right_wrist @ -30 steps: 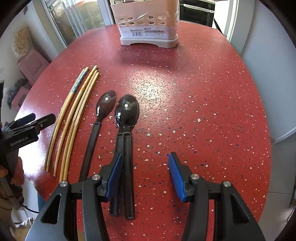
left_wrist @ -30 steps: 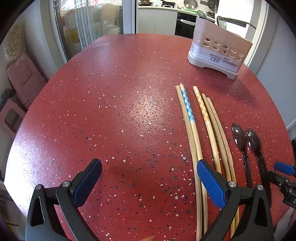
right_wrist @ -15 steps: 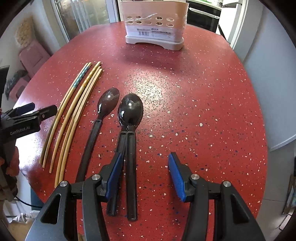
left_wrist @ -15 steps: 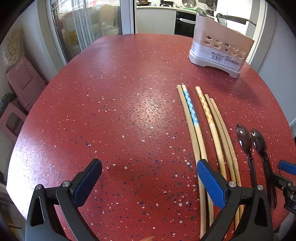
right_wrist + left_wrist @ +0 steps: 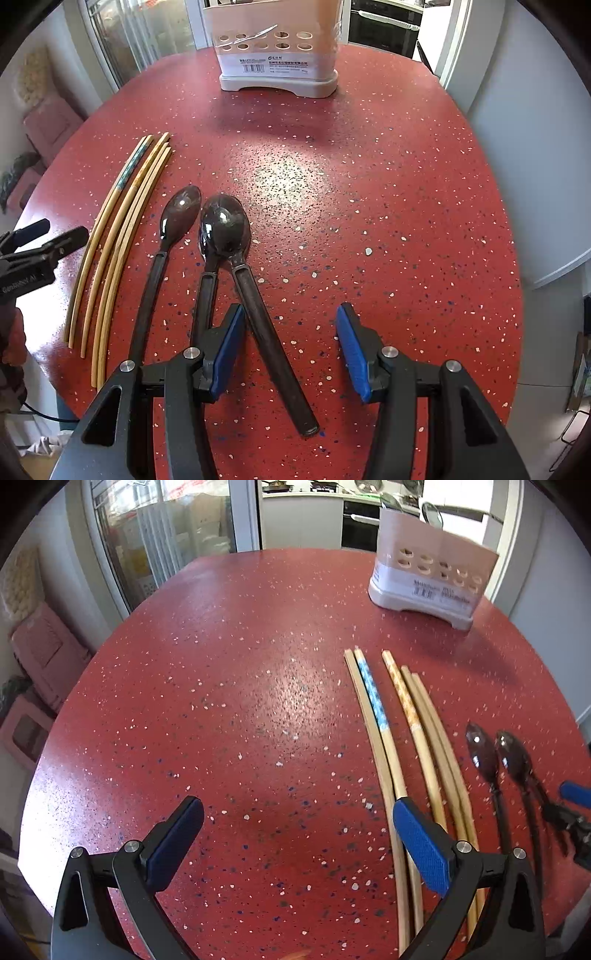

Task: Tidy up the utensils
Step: 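Move both tools back over the remaining chopsticks and spoons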

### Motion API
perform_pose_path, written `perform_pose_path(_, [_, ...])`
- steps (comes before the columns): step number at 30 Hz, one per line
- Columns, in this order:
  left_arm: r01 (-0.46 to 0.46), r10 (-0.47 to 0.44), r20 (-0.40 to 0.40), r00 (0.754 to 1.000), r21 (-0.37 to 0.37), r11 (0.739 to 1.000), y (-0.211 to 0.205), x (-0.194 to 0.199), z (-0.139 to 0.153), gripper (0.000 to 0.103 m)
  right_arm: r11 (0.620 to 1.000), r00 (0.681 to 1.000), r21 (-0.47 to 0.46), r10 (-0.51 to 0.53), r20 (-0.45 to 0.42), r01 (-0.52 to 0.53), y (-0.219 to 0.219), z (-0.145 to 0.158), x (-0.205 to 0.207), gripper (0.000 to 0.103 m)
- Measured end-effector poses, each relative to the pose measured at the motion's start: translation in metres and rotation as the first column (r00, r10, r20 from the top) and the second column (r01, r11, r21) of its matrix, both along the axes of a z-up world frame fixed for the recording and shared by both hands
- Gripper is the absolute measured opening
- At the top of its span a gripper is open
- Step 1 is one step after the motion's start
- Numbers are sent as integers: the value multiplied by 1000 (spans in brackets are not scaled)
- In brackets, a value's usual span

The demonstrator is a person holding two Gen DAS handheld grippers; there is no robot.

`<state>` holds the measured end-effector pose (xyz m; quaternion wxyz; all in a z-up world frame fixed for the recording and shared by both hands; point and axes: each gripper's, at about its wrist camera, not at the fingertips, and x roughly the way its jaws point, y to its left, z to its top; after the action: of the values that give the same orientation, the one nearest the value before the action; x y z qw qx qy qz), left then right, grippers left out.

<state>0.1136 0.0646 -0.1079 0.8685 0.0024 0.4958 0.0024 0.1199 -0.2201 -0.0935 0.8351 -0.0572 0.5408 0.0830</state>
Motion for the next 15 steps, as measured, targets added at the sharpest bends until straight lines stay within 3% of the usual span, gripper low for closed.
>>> perform_pose_path(7, [-11,9,-26,1000,-52,999,2,0,-2,103,1000,1000,5,0,3,0,0,-1,0,56])
perform_pose_path(11, [8,-8,-41,999,2,1000,-4,0,-6,103,1000,1000,2,2,7,-2,0,-1,-2,56])
perform_pose_path(15, [2,-3,-46,999,-26,1000,1,2,-6,103,1000,1000,-1,4,5,-4,1,-1,-2,56])
